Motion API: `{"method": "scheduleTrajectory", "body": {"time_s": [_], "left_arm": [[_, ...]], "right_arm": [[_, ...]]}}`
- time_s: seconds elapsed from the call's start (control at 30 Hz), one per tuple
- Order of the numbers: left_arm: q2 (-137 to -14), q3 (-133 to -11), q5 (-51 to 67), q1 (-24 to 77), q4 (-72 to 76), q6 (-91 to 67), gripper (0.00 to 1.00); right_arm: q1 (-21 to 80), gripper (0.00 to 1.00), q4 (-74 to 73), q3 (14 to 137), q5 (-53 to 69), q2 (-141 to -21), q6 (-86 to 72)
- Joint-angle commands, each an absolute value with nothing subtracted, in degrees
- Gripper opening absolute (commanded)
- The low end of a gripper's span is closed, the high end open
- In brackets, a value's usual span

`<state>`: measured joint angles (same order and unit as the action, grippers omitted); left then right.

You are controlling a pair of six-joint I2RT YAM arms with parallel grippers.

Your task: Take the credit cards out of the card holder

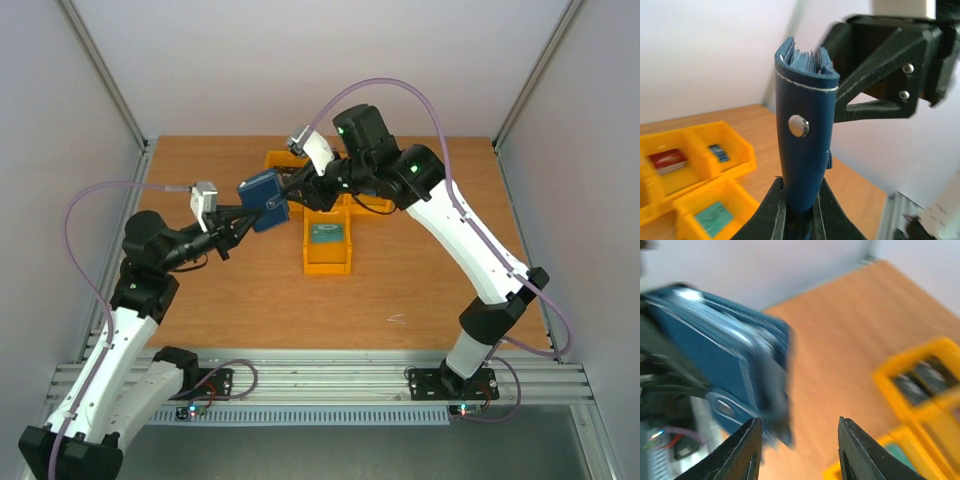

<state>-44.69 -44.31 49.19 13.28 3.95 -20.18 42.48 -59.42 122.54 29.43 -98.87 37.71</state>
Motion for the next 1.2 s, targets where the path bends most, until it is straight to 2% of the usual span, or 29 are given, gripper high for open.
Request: {"method": "scheduleTrajectory", "body": {"time_s": [0.0,0.1,0.2,0.4,0.6,0.77,0.97,1.17], "left_arm": [[-41.9,-43.4,27.9,13.8,1.8,-21.2,0.0],[-41.5,-43.0,26.2,14.0,0.4,-22.1,0.0],[-41.2,-42.4,26.5,14.7,0.3,-23.4,0.0],[-42.0,-42.3,26.9,16.7,0.9,-24.9,0.0],[-42.1,-41.7,27.7,17.6,3.1,-26.1,0.0],[-42.0,-41.7,27.9,17.6,3.4,-25.7,0.0],[-41.9,-41.5,26.9,17.6,4.5,-25.6,0.0],[-42.0,-40.5,26.4,17.6,6.0,-25.7,0.0]], "right_arm": [[46.3,0.41,-50.3,114.6,-2.5,-93.4,24.7],[54.2,0.42,-41.2,106.3,-11.7,-89.5,26.3],[57.5,0.42,-36.7,102.8,-11.6,-88.8,24.3],[60.0,0.41,-37.7,107.7,-11.9,-94.7,24.2],[60.1,0.33,-40.2,111.4,-16.5,-98.5,24.8],[60.1,0.32,-41.0,112.4,-16.1,-100.1,25.5],[60.1,0.29,-46.5,115.1,-22.0,-103.1,25.3],[60.1,0.21,-49.3,115.2,-24.8,-104.0,24.8]]}}
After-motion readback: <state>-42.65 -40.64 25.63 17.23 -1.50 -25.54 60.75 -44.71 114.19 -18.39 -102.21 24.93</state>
